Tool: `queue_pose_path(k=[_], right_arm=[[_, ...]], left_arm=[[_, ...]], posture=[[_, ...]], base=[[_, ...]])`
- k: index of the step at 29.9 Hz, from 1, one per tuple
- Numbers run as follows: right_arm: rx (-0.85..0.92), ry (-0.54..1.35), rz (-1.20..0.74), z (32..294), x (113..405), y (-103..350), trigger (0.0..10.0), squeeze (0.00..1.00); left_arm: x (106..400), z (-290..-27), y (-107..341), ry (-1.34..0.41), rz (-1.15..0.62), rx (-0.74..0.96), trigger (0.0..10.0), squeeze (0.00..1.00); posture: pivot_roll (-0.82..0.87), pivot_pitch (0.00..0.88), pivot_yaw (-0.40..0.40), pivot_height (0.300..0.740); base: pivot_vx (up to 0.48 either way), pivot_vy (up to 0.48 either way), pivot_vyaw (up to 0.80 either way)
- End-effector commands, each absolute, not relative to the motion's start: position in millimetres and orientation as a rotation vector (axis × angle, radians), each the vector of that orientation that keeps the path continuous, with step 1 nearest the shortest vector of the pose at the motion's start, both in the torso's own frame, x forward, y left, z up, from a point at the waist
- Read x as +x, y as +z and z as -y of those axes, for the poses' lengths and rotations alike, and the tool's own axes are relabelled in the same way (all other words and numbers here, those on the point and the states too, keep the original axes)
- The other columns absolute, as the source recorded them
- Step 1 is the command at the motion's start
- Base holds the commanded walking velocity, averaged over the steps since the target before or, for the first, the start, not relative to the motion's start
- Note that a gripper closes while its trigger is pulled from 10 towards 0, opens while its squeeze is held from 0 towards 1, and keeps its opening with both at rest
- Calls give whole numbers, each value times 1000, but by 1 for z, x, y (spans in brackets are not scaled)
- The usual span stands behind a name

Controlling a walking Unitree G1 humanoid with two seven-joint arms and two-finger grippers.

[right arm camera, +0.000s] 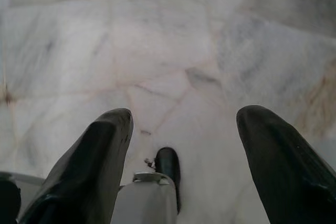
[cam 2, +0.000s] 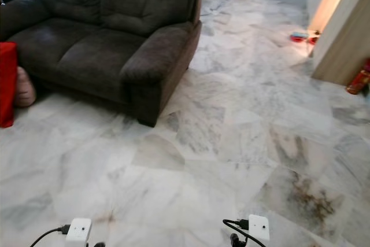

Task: Move the pillow to the sofa from floor

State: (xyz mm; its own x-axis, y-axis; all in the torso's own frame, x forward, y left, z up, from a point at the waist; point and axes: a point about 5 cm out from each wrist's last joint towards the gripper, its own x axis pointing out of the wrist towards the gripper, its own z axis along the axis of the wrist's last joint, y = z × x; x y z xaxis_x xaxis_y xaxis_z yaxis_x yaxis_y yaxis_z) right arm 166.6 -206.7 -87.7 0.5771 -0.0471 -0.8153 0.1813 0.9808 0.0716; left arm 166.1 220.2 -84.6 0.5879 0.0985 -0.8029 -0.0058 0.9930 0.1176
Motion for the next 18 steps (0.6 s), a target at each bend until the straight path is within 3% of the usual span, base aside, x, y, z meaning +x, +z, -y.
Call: queue_pose_path(k=[1,8,15,18], right_arm=[[151,-152,-972,212,159,-90,10000,0],[153,-153,-971,212,159,-90,10000,0],[165,-158,-963,211,159,-90,10000,0],[176,-156,-956,211,159,-90,10000,0]], left_arm=[[168,-214,-85,42,-935,99,10000,0],[168,-214,-85,41,-937,101,10000,0],[167,-214,-86,52,-943,83,10000,0],[166,-214,-86,53,-945,81,10000,0]], posture=[[42,0,-19,740],[42,0,-19,740],[42,0,-18,740],[42,0,-18,740]], base=[[0,0,-800],[0,0,-751],[0,0,0],[0,454,0]])
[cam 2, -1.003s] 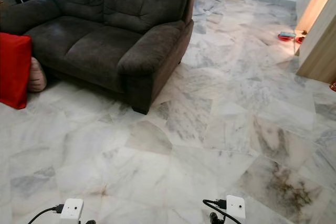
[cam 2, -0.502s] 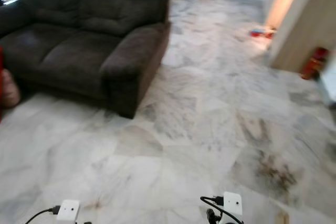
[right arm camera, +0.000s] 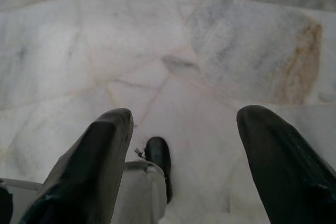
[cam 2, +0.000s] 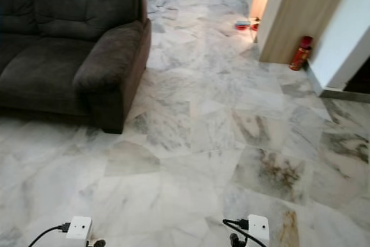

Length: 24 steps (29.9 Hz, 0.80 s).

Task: Move the pillow to the sofa from floor

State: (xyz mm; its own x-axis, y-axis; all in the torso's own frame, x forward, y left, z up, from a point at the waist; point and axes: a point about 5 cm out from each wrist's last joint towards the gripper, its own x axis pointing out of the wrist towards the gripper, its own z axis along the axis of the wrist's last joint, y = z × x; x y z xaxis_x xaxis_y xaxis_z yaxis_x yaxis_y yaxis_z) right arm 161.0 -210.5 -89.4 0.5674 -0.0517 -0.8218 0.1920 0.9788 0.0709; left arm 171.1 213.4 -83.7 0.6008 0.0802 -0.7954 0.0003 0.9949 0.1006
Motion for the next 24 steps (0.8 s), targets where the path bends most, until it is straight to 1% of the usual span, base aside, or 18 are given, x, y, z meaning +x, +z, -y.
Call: queue_pose_path(k=[1,9,16,24], right_arm=[[176,-155,-955,211,159,-90,10000,0],[176,-162,-962,211,159,-90,10000,0],[161,-144,-978,211,158,-91,10000,0],[161,-150,-977,212,159,-90,10000,0]], left_arm=[[166,-214,-86,52,-945,82,10000,0],[166,-215,-86,54,-947,83,10000,0],[166,-214,-86,55,-948,81,10000,0],[166,-214,-86,59,-946,75,10000,0]], posture=[[43,0,-18,740],[44,0,-17,740],[44,0,-19,740],[45,0,-20,740]], base=[[0,480,0],[0,480,0],[0,480,-771],[0,480,0]])
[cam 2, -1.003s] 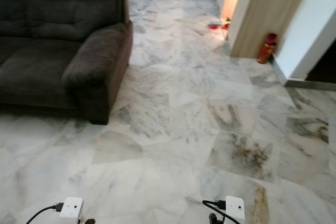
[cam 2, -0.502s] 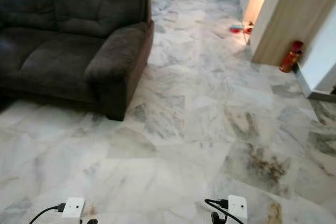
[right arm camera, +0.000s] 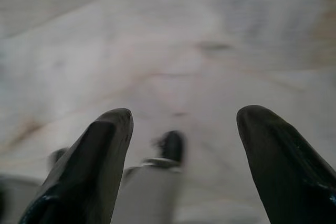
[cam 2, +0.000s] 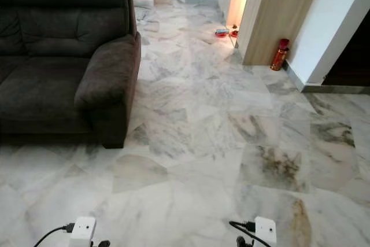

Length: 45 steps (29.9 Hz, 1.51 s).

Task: Move the pillow to the sofa from floor

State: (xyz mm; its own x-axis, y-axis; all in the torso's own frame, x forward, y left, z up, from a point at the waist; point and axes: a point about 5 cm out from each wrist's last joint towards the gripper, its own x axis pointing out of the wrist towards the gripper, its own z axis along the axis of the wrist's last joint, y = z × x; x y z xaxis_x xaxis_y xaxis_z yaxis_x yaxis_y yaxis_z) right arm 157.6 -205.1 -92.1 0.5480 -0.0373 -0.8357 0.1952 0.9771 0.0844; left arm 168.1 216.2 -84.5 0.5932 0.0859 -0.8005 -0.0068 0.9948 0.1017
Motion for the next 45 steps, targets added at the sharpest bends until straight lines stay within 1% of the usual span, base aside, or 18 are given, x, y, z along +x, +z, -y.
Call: queue_pose_path(k=[1,19,30,45], right_arm=[[161,-149,-977,211,159,-90,10000,0],[173,-129,-964,205,164,-89,10000,0],[144,-109,-980,207,164,-89,10000,0],[133,-107,-989,206,163,-90,10000,0]], left_arm=[[166,-214,-86,59,-947,75,10000,0],[170,-219,-84,66,-941,84,10000,0],[170,-218,-84,73,-940,74,10000,0],[168,-218,-84,79,-943,67,10000,0]], posture=[[45,0,-19,740],[57,0,-6,740],[69,0,-27,740],[69,0,-21,740]], base=[[0,480,0],[0,480,0],[0,480,0],[0,480,0]])
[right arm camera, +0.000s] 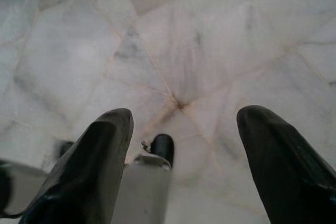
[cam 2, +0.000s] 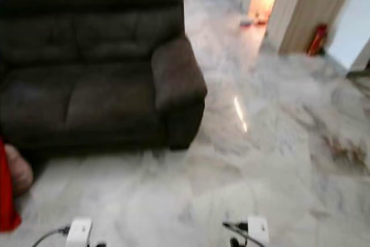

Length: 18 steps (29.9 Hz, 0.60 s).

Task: Move the pillow to the sofa from floor

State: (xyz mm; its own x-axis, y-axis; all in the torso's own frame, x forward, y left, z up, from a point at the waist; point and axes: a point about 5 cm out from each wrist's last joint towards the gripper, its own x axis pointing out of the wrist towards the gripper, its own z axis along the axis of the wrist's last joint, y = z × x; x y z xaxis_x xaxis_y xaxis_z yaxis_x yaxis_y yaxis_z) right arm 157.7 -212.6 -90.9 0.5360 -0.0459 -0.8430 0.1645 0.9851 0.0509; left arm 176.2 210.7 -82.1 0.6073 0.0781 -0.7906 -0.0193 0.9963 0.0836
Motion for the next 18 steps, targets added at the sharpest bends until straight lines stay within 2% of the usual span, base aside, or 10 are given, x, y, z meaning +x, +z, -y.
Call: queue_pose_path(k=[1,18], right_arm=[[133,-108,-989,206,163,-90,10000,0],[137,-109,-993,204,160,-91,10000,0]], left_arm=[[168,-218,-85,78,-944,68,10000,0],[166,-219,-85,89,-948,63,10000,0]], posture=[[69,0,-21,740],[86,0,-18,740]], base=[[0,480,0],[0,480,0]])
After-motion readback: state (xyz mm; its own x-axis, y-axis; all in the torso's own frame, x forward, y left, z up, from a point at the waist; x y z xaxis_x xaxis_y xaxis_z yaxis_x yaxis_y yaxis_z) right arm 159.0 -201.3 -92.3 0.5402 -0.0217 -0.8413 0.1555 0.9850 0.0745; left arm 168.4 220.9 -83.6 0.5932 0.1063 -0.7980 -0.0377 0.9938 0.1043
